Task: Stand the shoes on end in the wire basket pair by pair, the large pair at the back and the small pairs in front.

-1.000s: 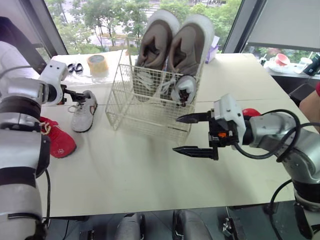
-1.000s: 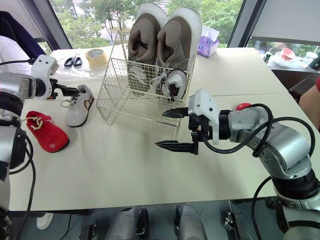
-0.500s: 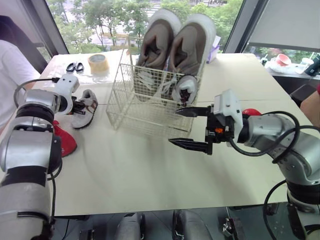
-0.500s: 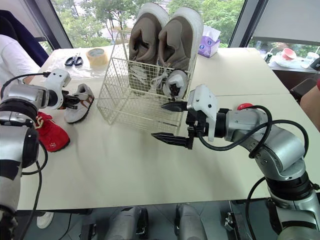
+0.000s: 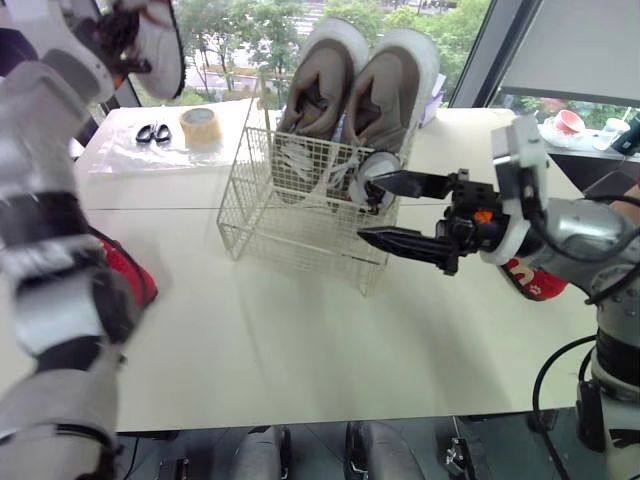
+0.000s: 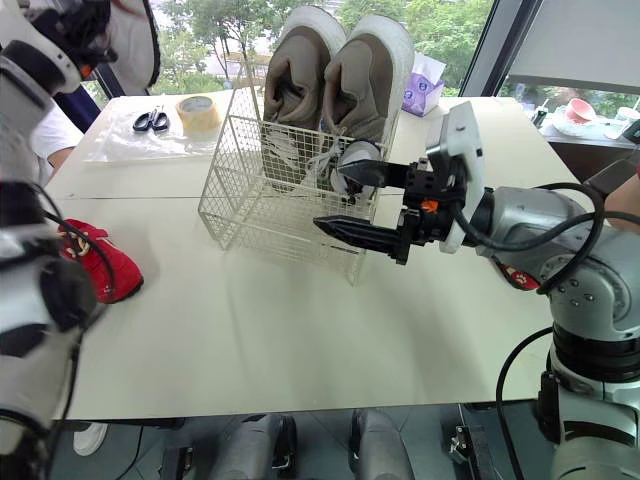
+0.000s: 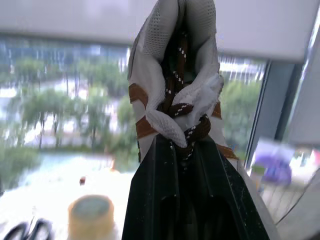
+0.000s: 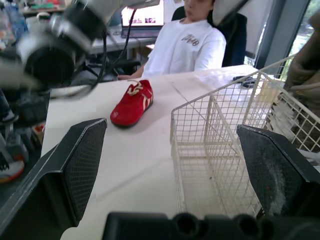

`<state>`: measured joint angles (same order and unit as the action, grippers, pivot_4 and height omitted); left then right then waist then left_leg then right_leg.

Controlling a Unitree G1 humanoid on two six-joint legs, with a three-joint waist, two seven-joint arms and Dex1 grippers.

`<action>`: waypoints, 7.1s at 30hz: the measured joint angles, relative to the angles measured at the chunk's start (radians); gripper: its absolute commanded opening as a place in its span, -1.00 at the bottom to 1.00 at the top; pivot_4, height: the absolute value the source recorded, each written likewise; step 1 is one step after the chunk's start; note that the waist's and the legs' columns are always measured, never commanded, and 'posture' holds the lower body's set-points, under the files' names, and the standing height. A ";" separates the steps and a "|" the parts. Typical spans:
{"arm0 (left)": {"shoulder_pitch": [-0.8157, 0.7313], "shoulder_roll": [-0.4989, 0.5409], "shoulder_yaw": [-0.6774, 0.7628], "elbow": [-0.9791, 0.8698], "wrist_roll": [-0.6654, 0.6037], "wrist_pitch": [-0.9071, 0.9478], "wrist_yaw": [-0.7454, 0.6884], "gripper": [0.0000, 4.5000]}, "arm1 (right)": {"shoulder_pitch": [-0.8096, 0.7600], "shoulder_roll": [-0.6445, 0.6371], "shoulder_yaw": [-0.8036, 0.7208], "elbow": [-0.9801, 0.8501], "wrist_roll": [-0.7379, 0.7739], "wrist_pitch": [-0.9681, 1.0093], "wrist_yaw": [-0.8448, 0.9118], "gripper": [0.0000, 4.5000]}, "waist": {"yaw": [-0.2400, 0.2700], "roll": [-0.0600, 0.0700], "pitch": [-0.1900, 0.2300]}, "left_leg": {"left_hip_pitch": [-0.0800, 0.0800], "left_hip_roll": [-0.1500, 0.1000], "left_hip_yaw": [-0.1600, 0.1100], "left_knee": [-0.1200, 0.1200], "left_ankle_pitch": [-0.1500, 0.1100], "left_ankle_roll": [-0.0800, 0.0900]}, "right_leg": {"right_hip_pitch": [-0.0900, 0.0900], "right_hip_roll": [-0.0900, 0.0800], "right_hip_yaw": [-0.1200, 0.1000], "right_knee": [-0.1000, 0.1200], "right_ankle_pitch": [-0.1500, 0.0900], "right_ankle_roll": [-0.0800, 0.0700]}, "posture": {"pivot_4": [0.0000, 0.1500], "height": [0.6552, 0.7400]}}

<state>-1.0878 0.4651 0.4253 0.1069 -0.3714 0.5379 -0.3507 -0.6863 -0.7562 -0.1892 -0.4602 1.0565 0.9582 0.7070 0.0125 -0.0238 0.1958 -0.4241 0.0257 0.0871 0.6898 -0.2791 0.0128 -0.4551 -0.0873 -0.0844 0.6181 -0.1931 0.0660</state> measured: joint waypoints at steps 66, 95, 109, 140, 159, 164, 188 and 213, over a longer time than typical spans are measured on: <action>0.579 0.090 -0.112 -0.578 -0.343 0.277 -0.088 0.99 | 0.083 -0.001 0.046 0.022 -0.143 -0.014 0.007 1.00 | -0.002 0.004 -0.002 | 0.007 0.004 -0.002 0.009 -0.007 0.011 | 0.011 0.006 0.000 -0.002 0.001 -0.002 | 1.00 1.00; 0.742 0.149 -0.294 -0.735 -1.060 0.474 -0.090 0.99 | 0.889 -0.026 -0.565 0.131 -0.365 -0.230 -0.211 1.00 | 0.002 0.012 -0.005 | 0.016 0.003 -0.001 0.006 -0.007 0.010 | 0.018 0.007 0.004 -0.004 -0.004 -0.007 | 1.00 1.00; 0.716 0.279 -0.291 -0.720 -1.121 0.457 -0.057 0.99 | 0.797 0.065 -0.396 0.439 -0.513 -0.483 -0.097 1.00 | 0.002 0.014 -0.006 | 0.016 0.003 -0.001 0.007 -0.007 0.010 | 0.018 0.007 0.005 -0.004 -0.005 -0.007 | 1.00 1.00; 0.664 0.548 -0.204 -0.622 -1.134 0.483 -0.193 0.99 | 0.264 0.178 -0.214 1.240 -0.717 -0.999 -0.088 1.00 | -0.012 0.015 -0.005 | 0.017 0.003 0.000 0.004 -0.005 0.008 | 0.017 0.008 0.006 -0.004 -0.004 -0.008 | 1.00 1.00; 0.451 0.553 -0.117 -0.278 -1.127 0.491 -0.141 1.00 | 0.159 0.223 -0.211 1.028 -0.723 -1.070 -0.279 -0.20 | -0.026 0.024 0.001 | 0.015 0.002 0.001 0.004 -0.002 0.003 | 0.011 0.007 0.008 0.002 -0.002 -0.004 | 1.00 1.00; 0.268 0.458 -0.039 -0.052 -1.251 0.478 -0.075 1.00 | -0.094 0.147 -0.221 0.616 -0.637 -0.928 -0.369 -0.20 | -0.026 0.024 0.001 | 0.017 0.003 0.001 -0.003 0.002 -0.003 | 0.011 0.008 0.008 0.001 -0.003 -0.002 | 1.00 1.00; 0.137 0.337 -0.055 -0.003 -1.337 0.592 -0.094 1.00 | -0.295 0.069 0.195 0.219 -0.526 -0.618 0.159 -0.20 | -0.023 0.013 0.000 | 0.015 0.002 -0.001 -0.006 0.001 -0.003 | 0.011 0.006 0.003 -0.003 -0.002 -0.003 | 1.00 1.00; 0.177 0.154 -0.061 -0.021 -1.348 0.582 0.020 -0.90 | -0.217 0.106 0.091 0.119 -0.407 -0.430 0.122 0.99 | -0.020 0.011 -0.001 | 0.015 0.002 -0.001 -0.005 0.002 -0.004 | 0.012 0.005 0.003 -0.003 -0.002 -0.003 | 1.00 1.00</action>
<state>-0.9105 0.6194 0.3640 0.0861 -1.7193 1.1199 -0.3312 -0.9035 -0.6506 -0.0982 -0.3408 0.6496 0.5286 0.8291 -0.0075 -0.0130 0.1952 -0.4086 0.0276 0.0857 0.6844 -0.2773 0.0093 -0.4430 -0.0825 -0.0810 0.6152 -0.1954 0.0633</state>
